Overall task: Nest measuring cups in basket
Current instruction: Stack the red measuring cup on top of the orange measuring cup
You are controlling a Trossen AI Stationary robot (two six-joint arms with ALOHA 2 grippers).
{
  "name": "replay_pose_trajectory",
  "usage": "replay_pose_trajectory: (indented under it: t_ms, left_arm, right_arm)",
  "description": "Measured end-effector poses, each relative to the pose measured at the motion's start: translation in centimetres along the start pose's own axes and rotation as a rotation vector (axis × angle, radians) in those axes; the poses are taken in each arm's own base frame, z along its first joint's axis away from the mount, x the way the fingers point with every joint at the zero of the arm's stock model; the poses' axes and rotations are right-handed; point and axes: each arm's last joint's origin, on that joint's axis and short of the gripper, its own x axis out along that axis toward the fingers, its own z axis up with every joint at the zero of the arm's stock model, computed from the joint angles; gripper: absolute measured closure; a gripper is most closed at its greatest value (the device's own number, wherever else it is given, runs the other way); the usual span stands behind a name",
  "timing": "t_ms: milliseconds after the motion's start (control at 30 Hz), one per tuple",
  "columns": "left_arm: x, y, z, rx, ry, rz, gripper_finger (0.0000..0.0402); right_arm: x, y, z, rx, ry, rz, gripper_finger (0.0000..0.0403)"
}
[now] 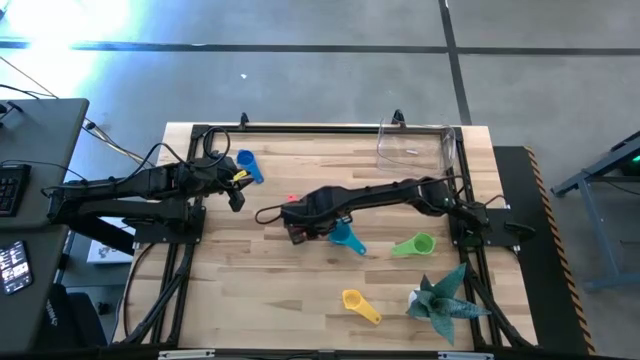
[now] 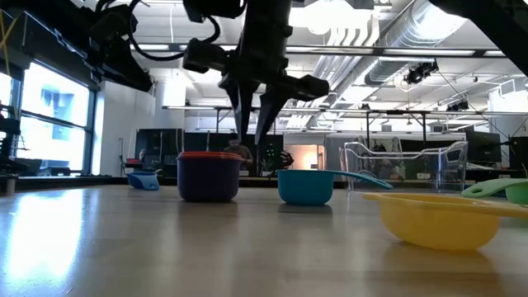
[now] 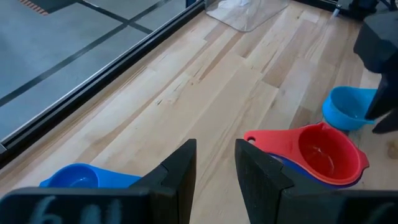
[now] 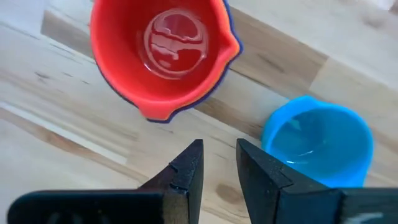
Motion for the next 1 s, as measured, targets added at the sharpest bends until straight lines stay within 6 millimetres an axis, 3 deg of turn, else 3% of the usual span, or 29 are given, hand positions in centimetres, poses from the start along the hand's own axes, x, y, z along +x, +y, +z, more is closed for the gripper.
replay_pose_trajectory:
  t_ms: [567,1000]
  left_arm:
    - [0.0,0.0,0.0,0.000,0.000,0.000,0.0300]
    - [0.0,0.0,0.0,-0.128,-0.003,0.009,0.0300]
  right_arm:
    - [-5.8,-3.1,1.1,-0.222,-0.104,-0.093,0.0315]
    - [-6.9,-5.6,2.6,-0.465,-0.030,-0.236,0.0315]
